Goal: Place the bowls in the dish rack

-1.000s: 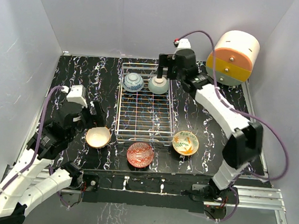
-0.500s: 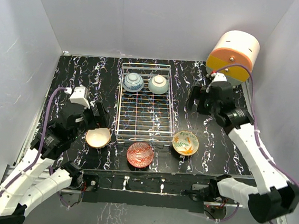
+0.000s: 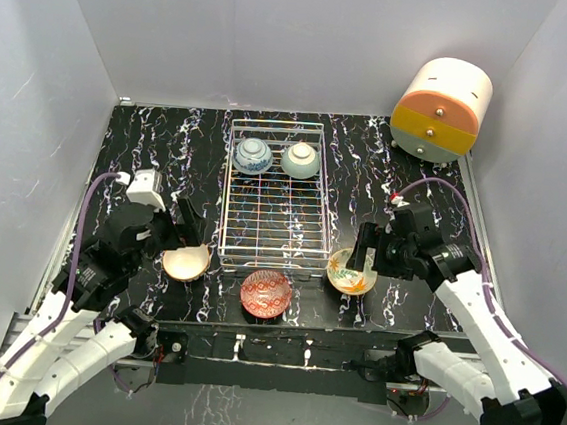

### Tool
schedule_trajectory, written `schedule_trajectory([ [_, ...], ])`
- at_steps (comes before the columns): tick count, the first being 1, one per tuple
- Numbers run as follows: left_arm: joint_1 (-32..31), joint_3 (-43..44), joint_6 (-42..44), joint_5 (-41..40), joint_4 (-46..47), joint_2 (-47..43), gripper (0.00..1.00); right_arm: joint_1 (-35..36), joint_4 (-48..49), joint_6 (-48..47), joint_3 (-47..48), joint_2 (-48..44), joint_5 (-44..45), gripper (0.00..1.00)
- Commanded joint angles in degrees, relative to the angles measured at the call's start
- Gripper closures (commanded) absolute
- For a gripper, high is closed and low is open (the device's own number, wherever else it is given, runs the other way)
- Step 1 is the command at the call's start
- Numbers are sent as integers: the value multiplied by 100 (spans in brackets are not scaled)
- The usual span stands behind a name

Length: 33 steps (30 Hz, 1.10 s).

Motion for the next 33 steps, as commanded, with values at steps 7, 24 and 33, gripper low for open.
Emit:
schedule_trajectory([
  [7, -9, -295, -186, 8, -20, -143, 3, 589, 412, 1000, -584, -512, 520, 11],
  [24, -6, -312, -213, -184, -394, -631, 3, 592, 741, 1583, -763, -176, 1387, 7],
  [33, -9, -435, -265, -168, -279, -552, 3, 1418, 834, 1005, -277, -26, 982, 13],
])
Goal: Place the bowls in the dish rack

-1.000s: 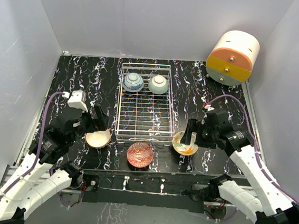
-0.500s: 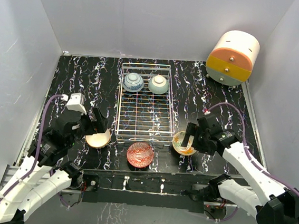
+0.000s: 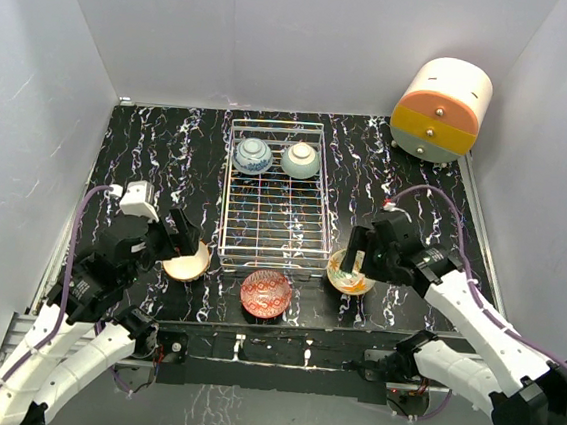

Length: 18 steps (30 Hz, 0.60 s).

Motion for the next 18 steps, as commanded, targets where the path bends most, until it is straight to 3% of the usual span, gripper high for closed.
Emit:
schedule_trajectory([
  [1, -13, -109, -61, -26, 31, 1, 3, 887, 469, -93, 163, -109, -94, 13],
  [7, -13, -128, -88, -15, 13, 10, 3, 1519, 962, 297, -379, -245, -68, 13],
  [18, -11, -87, -105, -29, -55, 12, 3, 1554, 1463, 687, -872, -418, 582, 13],
])
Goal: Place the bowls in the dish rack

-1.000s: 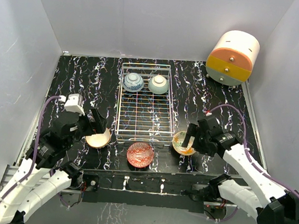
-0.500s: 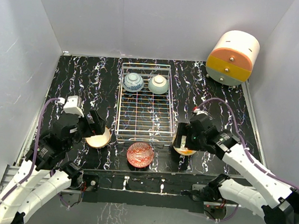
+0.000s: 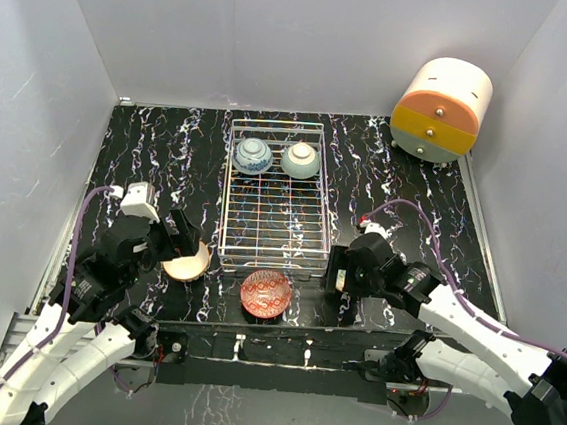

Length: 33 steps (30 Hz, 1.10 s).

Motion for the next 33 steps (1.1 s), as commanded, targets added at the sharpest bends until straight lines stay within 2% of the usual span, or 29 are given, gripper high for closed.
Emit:
schedule_trajectory([
  [1, -6, 36, -16, -7, -53, 24, 3, 18, 616, 442, -116, -244, 439, 13],
  [5, -13, 75, -3, 11, -35, 52, 3, 20, 684, 330, -100, -244, 638, 14],
  [13, -13, 81, -42, 21, -72, 60, 3, 22, 720, 201, -296, -13, 453, 14],
  [18, -12, 107, -45, 4, -88, 70, 3, 22, 663, 252, -272, 78, 701, 15],
  [19, -11, 119, -42, 11, -85, 86, 3, 25, 653, 255, -239, 112, 763, 18],
  [23, -11, 175, -25, 14, -99, 141, 3, 33, 626, 125, -85, 428, 960, 20],
  [33, -13, 127, -63, -33, -192, 59, 3, 85, 695, -108, 62, 817, 1300, 20],
])
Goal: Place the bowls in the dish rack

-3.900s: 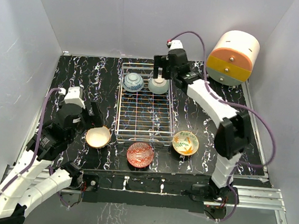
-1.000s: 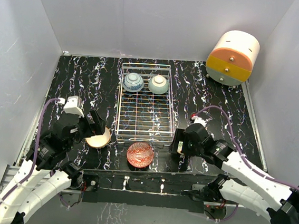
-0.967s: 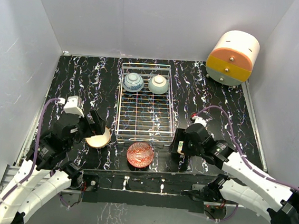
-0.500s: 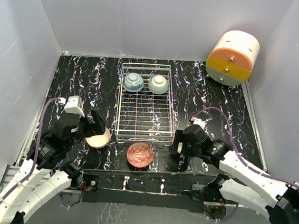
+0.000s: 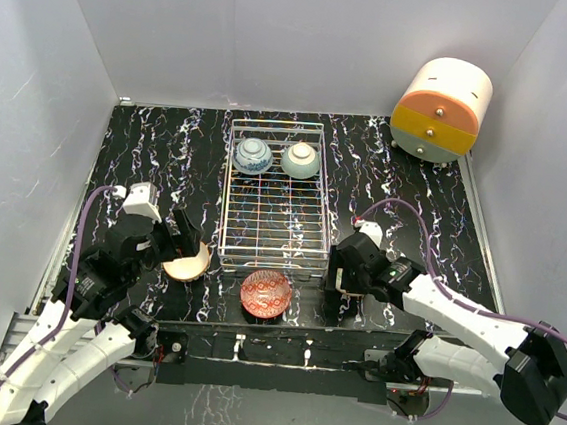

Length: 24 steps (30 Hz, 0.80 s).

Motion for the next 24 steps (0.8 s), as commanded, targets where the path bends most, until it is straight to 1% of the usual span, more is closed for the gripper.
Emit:
schedule_trajectory([
  [1, -13, 121, -37, -31, -104, -62, 3, 41, 295, -87, 220, 3, 355, 20],
  [6, -13, 150, -36, -39, -120, -55, 3, 40, 369, 97, 70, 65, 506, 20],
  [11, -10, 205, -24, -38, -146, -43, 3, 36, 292, 447, 9, 107, 887, 23],
  [20, -11, 239, -70, -39, -183, -123, 3, 36, 263, 745, 9, -211, 1456, 25],
  [24, -8, 261, -70, -26, -200, -115, 3, 25, 324, 783, 75, -70, 1737, 25],
])
